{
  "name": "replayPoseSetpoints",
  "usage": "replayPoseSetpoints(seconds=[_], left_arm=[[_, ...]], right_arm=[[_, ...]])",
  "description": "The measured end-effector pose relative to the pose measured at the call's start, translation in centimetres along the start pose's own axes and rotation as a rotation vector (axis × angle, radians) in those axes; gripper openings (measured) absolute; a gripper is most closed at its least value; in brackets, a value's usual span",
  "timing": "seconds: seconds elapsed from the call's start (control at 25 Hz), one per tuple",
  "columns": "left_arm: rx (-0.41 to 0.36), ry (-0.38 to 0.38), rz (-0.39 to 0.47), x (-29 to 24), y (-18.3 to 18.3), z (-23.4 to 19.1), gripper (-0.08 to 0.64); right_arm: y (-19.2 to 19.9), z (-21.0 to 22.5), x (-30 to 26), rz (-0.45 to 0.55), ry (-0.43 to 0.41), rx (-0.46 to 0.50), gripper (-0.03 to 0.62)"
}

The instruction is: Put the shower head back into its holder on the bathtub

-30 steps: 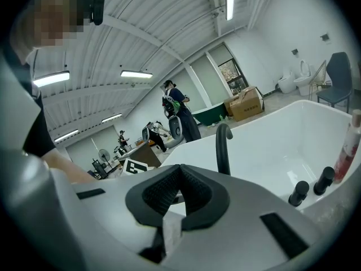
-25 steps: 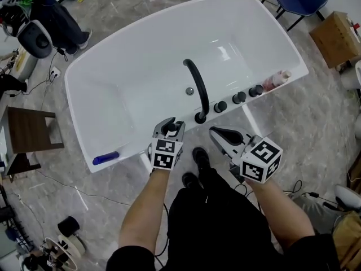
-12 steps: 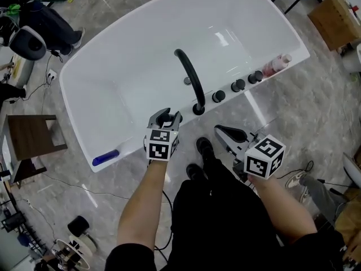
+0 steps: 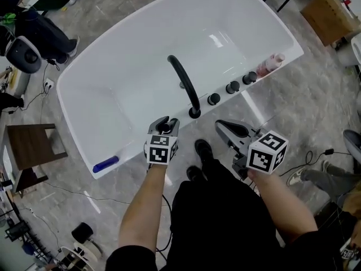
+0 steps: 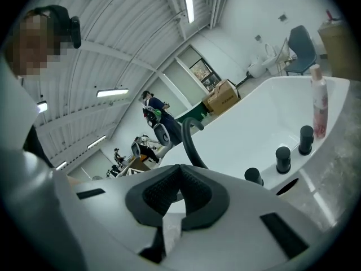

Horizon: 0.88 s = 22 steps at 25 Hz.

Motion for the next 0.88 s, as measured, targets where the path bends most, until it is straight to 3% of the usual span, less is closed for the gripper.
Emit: replayPoseSetpoints(seconds=[0.12, 0.24, 0.32, 0.44, 0.76, 0.88], left_arm=[[-0.016, 0.03, 0.036, 0.8, -1.2, 0.3, 0.23], [-0.091, 0.064, 0.089, 1.8, -2.3, 0.8, 0.301], [-0.128, 0.066, 0.119, 2.7, -2.8, 1.2, 0.318], [-0.106, 0.08, 0.182, 4.8, -3.6, 1.7, 0.319], [-0.074, 0.189, 0.387, 13.5, -7.8, 5.4, 0.258], [-0.108, 0.206, 0.43, 16.8, -9.3, 6.2, 0.147]], right_arm=[[0.8, -0.4, 0.0, 0.012, 0.002, -0.001, 0.015], [2.3, -1.1, 0.2, -0.008, -0.013, 0.053, 0.015], [3.2, -1.7, 0.4, -0.029, -0.021, 0.083, 0.015], [3.5, -3.2, 1.2, -0.026, -0.022, 0.111, 0.015], [3.0, -7.9, 5.2, 0.024, -0.02, 0.168, 0.015], [3.1, -9.7, 6.1, 0.033, -0.029, 0.211, 0.015]])
Point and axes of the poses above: the fingertips, and each gripper's own axes: x backward along the fingers, z to its right, y out of its underside, the point moved 6 cm from there along x, backward along the fingers, and after that the axes turned 10 degrees about z, right-handed, at the moved point
